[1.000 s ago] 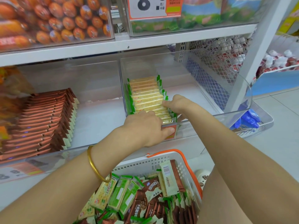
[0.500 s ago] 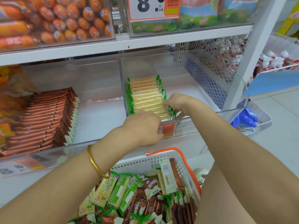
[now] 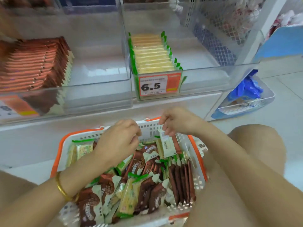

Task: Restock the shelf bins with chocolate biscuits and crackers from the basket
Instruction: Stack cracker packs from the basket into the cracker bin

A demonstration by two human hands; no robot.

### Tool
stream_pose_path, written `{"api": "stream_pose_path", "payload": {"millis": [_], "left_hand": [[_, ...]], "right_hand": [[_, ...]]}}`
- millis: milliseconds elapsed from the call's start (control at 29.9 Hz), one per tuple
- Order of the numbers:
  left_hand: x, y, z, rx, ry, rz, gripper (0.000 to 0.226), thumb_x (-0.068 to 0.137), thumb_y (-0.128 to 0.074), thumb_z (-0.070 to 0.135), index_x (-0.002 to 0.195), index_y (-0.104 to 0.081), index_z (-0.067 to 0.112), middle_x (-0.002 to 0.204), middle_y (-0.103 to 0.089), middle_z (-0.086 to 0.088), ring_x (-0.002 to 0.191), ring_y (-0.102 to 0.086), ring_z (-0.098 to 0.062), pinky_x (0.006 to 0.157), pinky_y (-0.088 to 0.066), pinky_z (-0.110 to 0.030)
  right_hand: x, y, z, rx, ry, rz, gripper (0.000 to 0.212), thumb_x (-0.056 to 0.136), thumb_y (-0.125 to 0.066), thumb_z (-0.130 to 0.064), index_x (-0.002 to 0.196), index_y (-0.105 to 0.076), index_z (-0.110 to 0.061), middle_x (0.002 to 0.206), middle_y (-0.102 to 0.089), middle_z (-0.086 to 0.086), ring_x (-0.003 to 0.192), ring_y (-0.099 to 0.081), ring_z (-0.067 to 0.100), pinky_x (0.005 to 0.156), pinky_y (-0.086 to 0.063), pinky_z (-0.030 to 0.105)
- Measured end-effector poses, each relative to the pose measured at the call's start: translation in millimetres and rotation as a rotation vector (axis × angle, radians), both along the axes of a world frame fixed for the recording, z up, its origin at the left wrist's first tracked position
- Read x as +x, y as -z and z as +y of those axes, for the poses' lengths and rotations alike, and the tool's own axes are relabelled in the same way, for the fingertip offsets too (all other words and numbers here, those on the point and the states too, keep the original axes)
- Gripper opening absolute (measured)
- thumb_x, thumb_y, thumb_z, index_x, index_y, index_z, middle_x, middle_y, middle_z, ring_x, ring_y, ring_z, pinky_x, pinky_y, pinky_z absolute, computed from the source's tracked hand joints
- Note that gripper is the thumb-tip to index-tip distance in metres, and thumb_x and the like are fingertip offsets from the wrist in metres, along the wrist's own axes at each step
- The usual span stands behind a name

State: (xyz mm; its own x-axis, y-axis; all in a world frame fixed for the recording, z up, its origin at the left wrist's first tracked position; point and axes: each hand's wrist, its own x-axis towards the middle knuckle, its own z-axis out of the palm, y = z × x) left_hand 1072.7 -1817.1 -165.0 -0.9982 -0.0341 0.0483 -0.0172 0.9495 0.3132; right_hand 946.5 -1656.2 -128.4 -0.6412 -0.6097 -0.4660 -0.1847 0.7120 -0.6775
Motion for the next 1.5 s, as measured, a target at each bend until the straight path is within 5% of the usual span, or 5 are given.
{"api": "stream_pose_path", "payload": {"millis": [535, 869, 1003, 1203, 1504], "left_hand": [[20, 75, -55, -0.11, -0.196, -0.473, 0.023, 0.095, -0.042, 0.026, 0.104, -0.06, 0.015, 0.109, -0.057, -0.004, 0.103, -0.053, -0.023, 0.086, -0.05, -0.042], [19, 69, -32, 0.122, -0.136, -0.434, 0.082, 0.08, -0.068, 0.049, 0.144, -0.026, 0.02, 0.141, -0.03, 0.001, 0.13, -0.034, -0.016, 0.103, -0.036, -0.03], [13, 50, -19, 0.201, -0.122, -0.268, 0.051, 0.086, -0.064, 0.029, 0.131, -0.041, 0.023, 0.124, -0.045, 0.003, 0.099, -0.051, -0.01, 0.078, -0.044, -0.022], [12, 1, -28, 0.85, -0.206, -0.362, 0.019, 0.086, -0.067, 0.012, 0.102, -0.06, 0.019, 0.091, -0.07, 0.004, 0.071, -0.069, -0.008, 0.055, -0.049, -0.017], [-5, -66, -6, 0.996, -0.052, -0.376, 0.041, 0.07, -0.067, 0.024, 0.11, -0.06, 0.019, 0.097, -0.073, -0.003, 0.085, -0.071, -0.019, 0.072, -0.057, -0.03]], "right_hand": [[26, 200, -108, 0.116, -0.072, 0.014, 0.041, 0.098, -0.05, -0.019, 0.138, -0.043, -0.014, 0.138, -0.049, 0.012, 0.117, -0.053, 0.028, 0.095, -0.044, 0.033], [2, 114, -81, -0.185, 0.377, -0.413, 0.017, 0.088, -0.057, 0.009, 0.094, -0.061, -0.006, 0.1, -0.055, 0.012, 0.082, -0.059, 0.023, 0.058, -0.056, 0.027], [2, 72, -56, -0.229, 0.431, -0.606, 0.003, 0.091, -0.058, 0.0, 0.09, -0.058, -0.003, 0.082, -0.057, 0.012, 0.069, -0.061, 0.022, 0.062, -0.058, 0.029], [7, 25, -15, -0.163, 0.122, -0.002, 0.044, 0.097, -0.034, -0.053, 0.089, -0.063, -0.021, 0.094, -0.063, -0.003, 0.09, -0.062, 0.02, 0.082, -0.052, 0.035], [1, -32, 25, -0.424, -0.063, -0.06, 0.02, 0.086, -0.064, -0.005, 0.105, -0.059, -0.009, 0.095, -0.07, 0.004, 0.085, -0.069, 0.018, 0.069, -0.058, 0.029]]}}
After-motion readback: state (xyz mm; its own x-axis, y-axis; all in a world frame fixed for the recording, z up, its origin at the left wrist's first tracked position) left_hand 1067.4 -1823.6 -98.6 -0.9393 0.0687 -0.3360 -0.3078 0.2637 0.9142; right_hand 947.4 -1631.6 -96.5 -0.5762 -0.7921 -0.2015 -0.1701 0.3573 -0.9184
